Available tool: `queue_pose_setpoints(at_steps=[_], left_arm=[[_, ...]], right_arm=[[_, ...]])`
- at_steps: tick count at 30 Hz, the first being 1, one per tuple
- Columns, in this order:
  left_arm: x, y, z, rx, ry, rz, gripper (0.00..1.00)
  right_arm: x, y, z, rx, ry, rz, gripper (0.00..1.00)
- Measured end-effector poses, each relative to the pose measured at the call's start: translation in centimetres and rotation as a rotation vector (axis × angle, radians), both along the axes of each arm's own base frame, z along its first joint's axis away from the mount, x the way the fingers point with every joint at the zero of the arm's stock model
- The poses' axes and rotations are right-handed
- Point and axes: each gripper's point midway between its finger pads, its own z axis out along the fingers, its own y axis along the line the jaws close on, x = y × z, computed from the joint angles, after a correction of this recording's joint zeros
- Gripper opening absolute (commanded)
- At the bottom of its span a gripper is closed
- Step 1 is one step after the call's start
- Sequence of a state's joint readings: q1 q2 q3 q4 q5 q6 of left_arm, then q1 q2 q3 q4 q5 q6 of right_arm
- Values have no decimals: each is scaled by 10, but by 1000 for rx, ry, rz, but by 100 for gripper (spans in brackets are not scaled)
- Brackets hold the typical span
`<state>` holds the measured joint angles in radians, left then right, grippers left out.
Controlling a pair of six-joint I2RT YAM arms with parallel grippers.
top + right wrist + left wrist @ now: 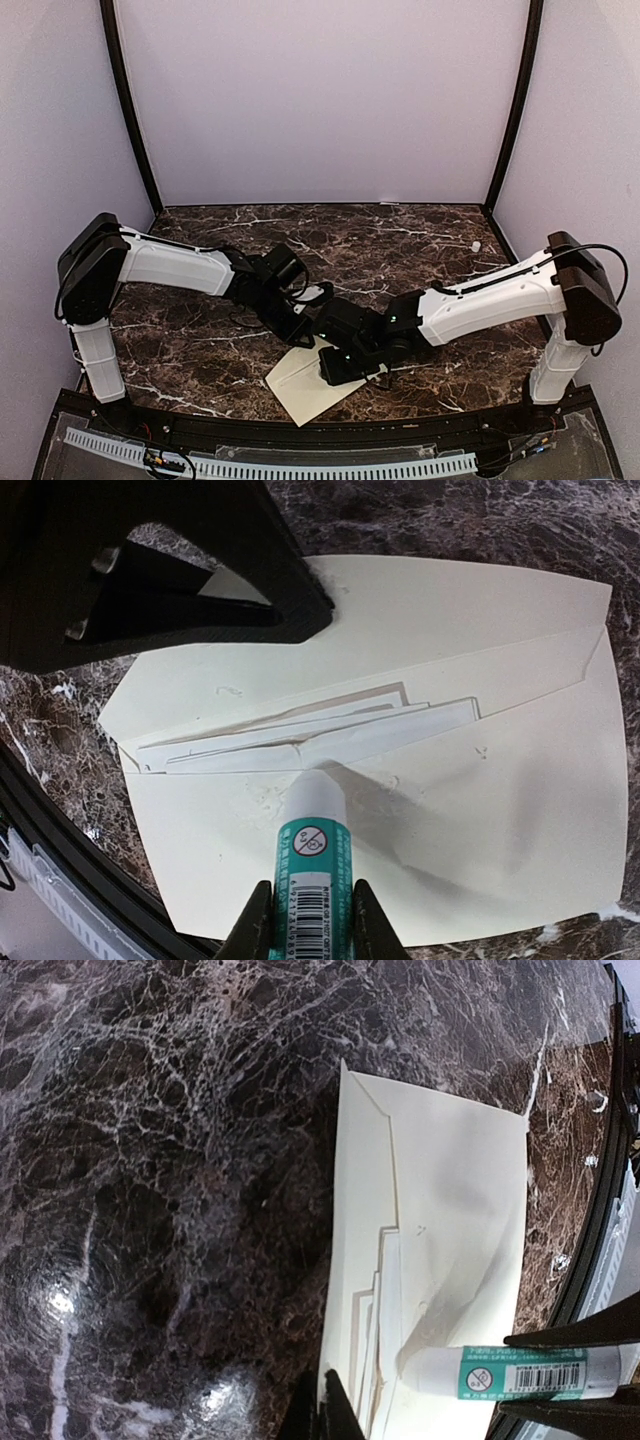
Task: Place the letter into the envelope and seal it
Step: Paint the envelope at the center of the board.
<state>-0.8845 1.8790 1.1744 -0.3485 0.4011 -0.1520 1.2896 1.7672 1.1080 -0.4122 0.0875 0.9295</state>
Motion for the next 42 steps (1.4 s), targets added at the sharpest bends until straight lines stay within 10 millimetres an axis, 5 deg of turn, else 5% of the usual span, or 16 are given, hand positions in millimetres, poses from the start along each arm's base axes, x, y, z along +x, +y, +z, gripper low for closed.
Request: queue_pose_setpoints(at_steps=[20, 42], left_arm=[[-1, 1, -2, 5, 7, -2, 0], [-2, -9, -2, -18, -12, -19, 0]], right_arm=[[-12, 15, 0, 28, 33, 15, 0], [-1, -11, -1, 24, 31, -32, 0]])
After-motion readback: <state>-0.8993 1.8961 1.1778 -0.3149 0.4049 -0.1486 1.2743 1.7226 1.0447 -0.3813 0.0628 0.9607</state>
